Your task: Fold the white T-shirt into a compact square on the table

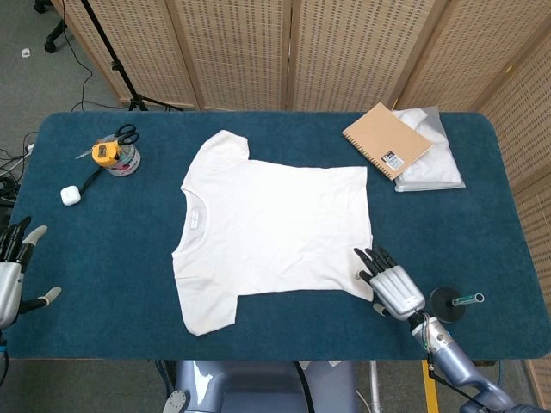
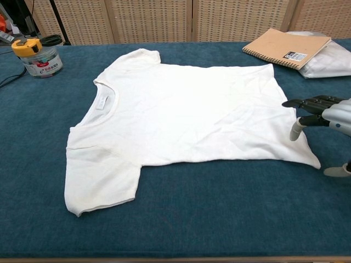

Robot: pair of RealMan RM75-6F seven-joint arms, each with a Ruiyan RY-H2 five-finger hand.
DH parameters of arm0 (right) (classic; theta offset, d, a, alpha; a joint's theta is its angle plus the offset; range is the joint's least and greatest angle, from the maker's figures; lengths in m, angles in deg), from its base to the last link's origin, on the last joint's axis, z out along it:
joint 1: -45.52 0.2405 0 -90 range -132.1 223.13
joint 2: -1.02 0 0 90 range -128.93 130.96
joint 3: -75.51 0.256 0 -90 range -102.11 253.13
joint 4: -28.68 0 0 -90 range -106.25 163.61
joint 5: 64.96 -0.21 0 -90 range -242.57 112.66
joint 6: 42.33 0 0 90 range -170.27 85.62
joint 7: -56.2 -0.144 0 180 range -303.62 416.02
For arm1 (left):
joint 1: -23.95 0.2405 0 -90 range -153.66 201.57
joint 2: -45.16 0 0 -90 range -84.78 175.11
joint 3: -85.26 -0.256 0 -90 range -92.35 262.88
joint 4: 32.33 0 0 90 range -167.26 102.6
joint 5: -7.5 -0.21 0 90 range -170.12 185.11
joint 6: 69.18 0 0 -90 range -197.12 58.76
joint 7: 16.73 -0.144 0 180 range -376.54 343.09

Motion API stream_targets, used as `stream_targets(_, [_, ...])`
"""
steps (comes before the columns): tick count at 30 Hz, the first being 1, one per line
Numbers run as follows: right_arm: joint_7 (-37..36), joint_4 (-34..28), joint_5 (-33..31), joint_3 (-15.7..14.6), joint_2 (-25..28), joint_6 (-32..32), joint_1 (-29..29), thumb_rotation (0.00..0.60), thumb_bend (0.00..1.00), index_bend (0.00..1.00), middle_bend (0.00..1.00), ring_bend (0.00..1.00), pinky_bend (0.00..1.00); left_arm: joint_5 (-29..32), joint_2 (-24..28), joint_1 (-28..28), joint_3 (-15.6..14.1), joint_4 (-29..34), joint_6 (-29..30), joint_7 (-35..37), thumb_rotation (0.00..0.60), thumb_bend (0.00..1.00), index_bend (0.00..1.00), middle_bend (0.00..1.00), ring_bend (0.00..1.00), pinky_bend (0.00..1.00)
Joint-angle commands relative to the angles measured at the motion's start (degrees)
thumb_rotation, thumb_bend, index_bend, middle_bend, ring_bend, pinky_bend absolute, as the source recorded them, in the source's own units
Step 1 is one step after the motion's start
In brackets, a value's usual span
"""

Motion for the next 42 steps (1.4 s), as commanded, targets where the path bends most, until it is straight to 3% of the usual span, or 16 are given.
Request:
stream_targets(1, [-0.7, 1.8, 0.6, -0.4, -1.4, -1.0, 0.3, 0.600, 0.15, 0.34, 0.00, 0.00, 0.00, 0.2, -0.2, -0.1, 0.0, 0.1, -0.2, -0.3, 0.600, 0.00, 0.00, 0.00, 0.00, 0.00])
stream_targets(5, [-1.1, 4.1, 1.2, -0.7, -3.1, -1.9, 0.7, 0.600, 0.18, 0.36, 0.00, 0.00, 0.00, 0.5, -0.3, -0.2, 0.1, 0.2, -0.2, -0.5, 0.600, 0.00, 0.00, 0.00, 0.00, 0.00])
stream_targets(12, [-1.8, 7.6, 1.6, -0.5, -5.6, -3.6, 1.2, 0.600, 0.35, 0.39, 0.00, 0.00, 0.00, 0.9, -0.4, -0.3, 0.2, 0.2, -0.3, -0.6, 0.600, 0.00, 0.00, 0.00, 0.00, 0.00])
stream_targets(18, [-1.9, 9.3, 1.5, -0.8, -6.8, -3.9, 1.7, 0.600, 0.40, 0.45, 0.00, 0.00, 0.00, 0.2, -0.8, -0.7, -0.4, -0.2, -1.2, -0.9, 0.600, 0.00, 0.00, 0.00, 0.00, 0.00])
stream_targets(22, [-2.5, 10.7, 2.2, -1.1, -7.5, -5.2, 1.7, 0.600, 0.48, 0.51, 0.00, 0.00, 0.00, -3.7, -2.0, -1.3, -1.6, -2.3, -1.5, 0.3, 0.600, 0.00, 0.00, 0.00, 0.00, 0.00])
stream_targets(26, [-3.4, 11.6, 2.6, -1.4, -7.9, -6.4, 1.8, 0.600, 0.52, 0.53, 0.01, 0.00, 0.00, -11.0, -5.3, -2.9, -4.5, -7.8, -2.9, 1.5, 0.600, 0.03, 0.01, 0.00, 0.00, 0.00])
stream_targets(35, [-3.3, 11.4, 2.2, -1.6, -7.7, -6.8, 2.0, 0.600, 0.52, 0.54, 0.02, 0.00, 0.00, -22.2, -13.2, -9.4, -9.4, -22.3, -10.0, 4.9, 0.600, 0.18, 0.28, 0.00, 0.00, 0.00])
stream_targets(42, [-2.8, 11.3, 1.5, -1.8, -7.6, -6.2, 2.2, 0.600, 0.52, 0.54, 0.02, 0.00, 0.00, -24.3, -17.4, -12.9, -11.5, -25.0, -13.9, 9.1, 0.600, 0.25, 0.38, 0.00, 0.00, 0.00])
